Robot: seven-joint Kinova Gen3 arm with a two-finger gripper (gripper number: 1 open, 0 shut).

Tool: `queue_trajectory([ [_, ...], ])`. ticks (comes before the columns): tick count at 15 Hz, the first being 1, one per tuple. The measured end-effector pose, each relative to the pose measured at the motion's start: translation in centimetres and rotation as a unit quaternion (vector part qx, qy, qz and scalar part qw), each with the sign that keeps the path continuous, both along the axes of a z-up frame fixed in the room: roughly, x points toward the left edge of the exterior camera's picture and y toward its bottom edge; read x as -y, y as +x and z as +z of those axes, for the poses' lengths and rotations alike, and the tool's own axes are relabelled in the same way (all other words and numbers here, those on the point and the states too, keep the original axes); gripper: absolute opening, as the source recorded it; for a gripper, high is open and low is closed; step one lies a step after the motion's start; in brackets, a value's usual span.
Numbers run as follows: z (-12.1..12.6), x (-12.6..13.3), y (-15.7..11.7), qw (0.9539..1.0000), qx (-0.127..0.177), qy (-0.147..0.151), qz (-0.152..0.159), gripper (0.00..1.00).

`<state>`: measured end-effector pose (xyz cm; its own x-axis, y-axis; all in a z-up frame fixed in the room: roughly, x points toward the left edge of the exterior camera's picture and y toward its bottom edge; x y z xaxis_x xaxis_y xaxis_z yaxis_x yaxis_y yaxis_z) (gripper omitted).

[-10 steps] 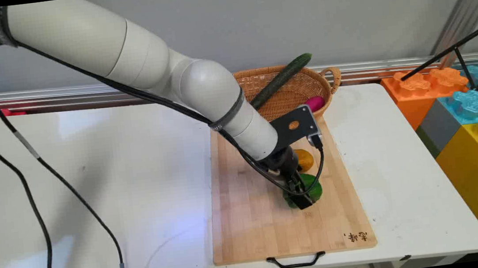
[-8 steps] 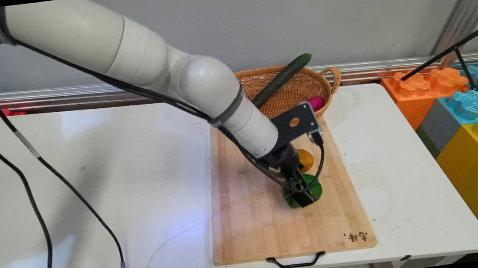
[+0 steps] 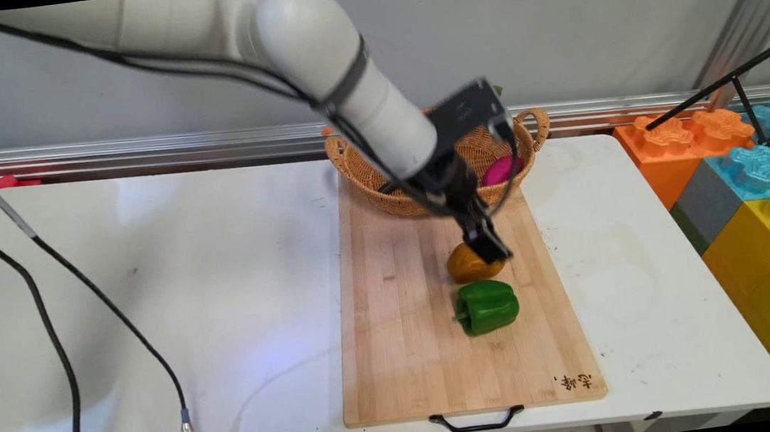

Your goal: Pick up the cucumber from the vegetable basket

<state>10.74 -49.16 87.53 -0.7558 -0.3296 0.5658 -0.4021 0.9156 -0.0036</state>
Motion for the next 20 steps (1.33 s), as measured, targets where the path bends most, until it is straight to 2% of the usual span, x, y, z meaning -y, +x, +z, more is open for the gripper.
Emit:
queue_trajectory([
  [2,1.9,1.6,1.4,0.9997,0.002,-0.010,0.023,1.00],
  [5,3.3,4.0,3.2,0.9972,-0.003,-0.017,0.073,1.00],
  [9,3.6,8.0,4.8,0.9888,-0.020,-0.026,0.146,1.00],
  [12,2.5,10.7,5.3,0.9817,-0.029,-0.028,0.186,1.00],
  [20,-2.5,16.1,5.7,0.9687,-0.017,-0.041,0.244,1.00],
])
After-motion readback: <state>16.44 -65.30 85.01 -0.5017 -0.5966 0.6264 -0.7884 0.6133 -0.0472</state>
